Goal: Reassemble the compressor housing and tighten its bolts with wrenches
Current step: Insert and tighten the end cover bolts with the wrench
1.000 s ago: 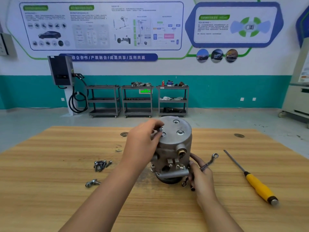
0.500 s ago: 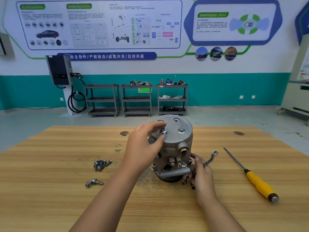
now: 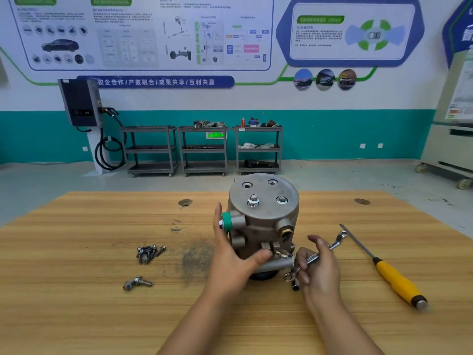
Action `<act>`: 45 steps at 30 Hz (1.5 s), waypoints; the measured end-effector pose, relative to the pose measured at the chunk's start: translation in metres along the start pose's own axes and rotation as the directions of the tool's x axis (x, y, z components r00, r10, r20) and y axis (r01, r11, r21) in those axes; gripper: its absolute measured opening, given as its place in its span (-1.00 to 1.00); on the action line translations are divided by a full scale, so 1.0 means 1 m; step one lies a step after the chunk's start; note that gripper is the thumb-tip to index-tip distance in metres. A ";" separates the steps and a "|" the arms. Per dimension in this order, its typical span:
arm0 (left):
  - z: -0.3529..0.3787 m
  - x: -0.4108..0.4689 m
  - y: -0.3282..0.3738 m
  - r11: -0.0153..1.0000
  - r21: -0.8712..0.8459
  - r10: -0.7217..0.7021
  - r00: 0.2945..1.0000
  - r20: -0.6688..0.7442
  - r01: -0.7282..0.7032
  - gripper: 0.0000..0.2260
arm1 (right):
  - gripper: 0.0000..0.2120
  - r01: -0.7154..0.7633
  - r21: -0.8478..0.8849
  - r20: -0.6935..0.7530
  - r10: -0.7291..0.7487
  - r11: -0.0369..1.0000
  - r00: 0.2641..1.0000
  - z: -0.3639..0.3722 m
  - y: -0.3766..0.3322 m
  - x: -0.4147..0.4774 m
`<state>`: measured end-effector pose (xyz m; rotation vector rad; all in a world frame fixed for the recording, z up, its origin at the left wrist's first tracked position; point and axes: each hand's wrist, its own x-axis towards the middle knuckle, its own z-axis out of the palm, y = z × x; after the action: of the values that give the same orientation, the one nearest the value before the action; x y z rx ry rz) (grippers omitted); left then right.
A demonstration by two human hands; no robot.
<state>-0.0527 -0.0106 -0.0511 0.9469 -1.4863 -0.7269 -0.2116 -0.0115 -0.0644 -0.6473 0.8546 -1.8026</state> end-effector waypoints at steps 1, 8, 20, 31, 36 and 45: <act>0.003 -0.001 -0.005 1.000 -0.003 -0.015 1.000 -0.013 0.015 0.01 | -0.78 0.015 0.043 0.009 -0.015 0.999 1.000 0.000 -0.003 -0.002; 0.010 -0.009 -0.025 0.998 0.069 0.007 0.999 -0.034 -0.005 -0.10 | -0.74 0.209 0.052 0.123 -0.214 0.976 0.969 0.012 -0.041 -0.013; 0.011 -0.013 -0.028 0.983 0.182 0.030 0.999 -0.038 -0.023 -0.03 | -0.80 0.437 0.104 0.492 -0.428 0.893 0.758 0.076 -0.087 -0.028; 0.010 -0.013 -0.028 0.992 0.128 0.013 0.999 -0.044 -0.007 -0.07 | -0.73 0.546 -0.009 0.519 -0.463 0.838 0.719 0.059 -0.072 -0.029; 0.009 -0.013 -0.028 0.993 0.118 0.003 0.999 -0.041 0.002 -0.05 | -0.71 0.680 -0.171 0.588 -0.480 0.713 0.651 0.053 -0.077 -0.027; 0.010 -0.013 -0.029 0.994 0.104 -0.005 0.999 -0.040 0.009 -0.06 | -0.76 0.681 -0.249 0.652 -0.400 0.689 0.644 0.049 -0.074 -0.027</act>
<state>-0.0576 -0.0140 -0.0840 1.0407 -1.4982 -0.6368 -0.2064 0.0203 0.0230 -1.8563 0.7235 -1.7552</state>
